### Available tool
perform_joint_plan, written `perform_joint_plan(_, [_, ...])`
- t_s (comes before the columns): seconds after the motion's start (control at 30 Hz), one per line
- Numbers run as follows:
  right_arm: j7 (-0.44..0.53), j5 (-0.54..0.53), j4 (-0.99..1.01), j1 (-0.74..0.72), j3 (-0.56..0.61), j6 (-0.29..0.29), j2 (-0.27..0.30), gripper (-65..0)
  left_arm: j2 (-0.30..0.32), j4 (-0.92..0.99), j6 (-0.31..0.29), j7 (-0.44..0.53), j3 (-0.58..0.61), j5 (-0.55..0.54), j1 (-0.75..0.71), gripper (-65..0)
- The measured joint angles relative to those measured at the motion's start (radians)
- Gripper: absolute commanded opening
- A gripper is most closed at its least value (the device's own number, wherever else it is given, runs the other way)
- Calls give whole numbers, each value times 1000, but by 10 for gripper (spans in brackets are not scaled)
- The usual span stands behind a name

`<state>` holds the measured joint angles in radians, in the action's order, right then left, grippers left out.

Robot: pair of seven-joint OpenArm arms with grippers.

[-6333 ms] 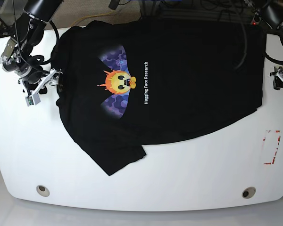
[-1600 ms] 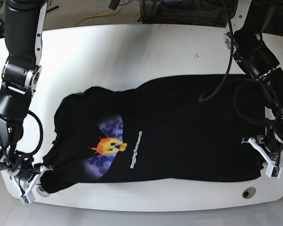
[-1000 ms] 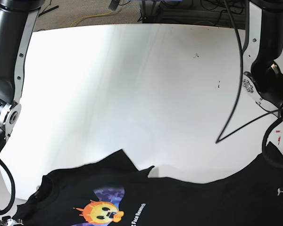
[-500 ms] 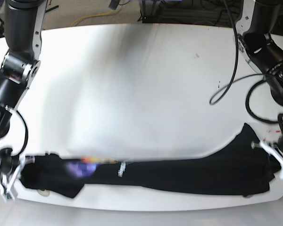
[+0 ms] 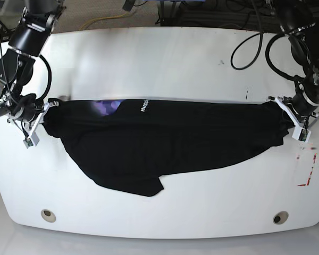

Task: Fold the T-shirt properly
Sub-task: 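Lay the folded shirt down, holding the folded edge taut with both grippers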

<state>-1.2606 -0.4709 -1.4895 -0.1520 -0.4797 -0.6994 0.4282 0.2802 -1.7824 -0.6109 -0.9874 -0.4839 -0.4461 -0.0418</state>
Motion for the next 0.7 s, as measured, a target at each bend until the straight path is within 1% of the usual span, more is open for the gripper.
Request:
perform_joint_plan(0.03, [0,0,0,16,-1,0,-2,-650,0,0,-12,2,0,-2,-16,-650])
perform_joint_plan(0.13, [3,3,0,57,-3,0,-3,-650,0,0,-76,2,-1,2,-63,-650])
perform_joint_plan(0.17, [3,0,0,66,-3,0,-2,-650,1,0,-86,2,-5,1,-77,-649])
perform_joint_plan(0.27, [14,-17,-2,106,-10,0,-1,-650,-2,-1,-91,10,-43,-3,-127,-646])
perform_joint_plan(0.37, [19,-70,-2,148,-31,0,5,-650,2,-1,-89,8,-60,5,-165,-646])
perform_joint_plan(0.47, [18,-73,-2,172,-32,0,10,-650,35,-1,-95,9,-50,-11,-204,-640])
perform_joint_plan(0.5, [19,-73,-2,177,-32,0,11,-650,47,-2,-97,11,-50,-13,-212,-625])
perform_joint_plan(0.53, [19,-79,-2,184,-32,-1,13,-650,62,-2,-97,11,-45,-17,-218,-594])
perform_joint_plan(0.6, [21,-84,-2,197,-31,0,17,-650,91,-2,-97,10,-29,-15,-224,-507])
perform_joint_plan(0.67, [27,-84,-2,212,-30,0,18,-645,115,-2,-97,15,-22,-17,-237,-374])
perform_joint_plan(0.7, [26,-84,-2,222,-30,0,18,-621,132,-2,-95,17,-20,-15,-247,-299])
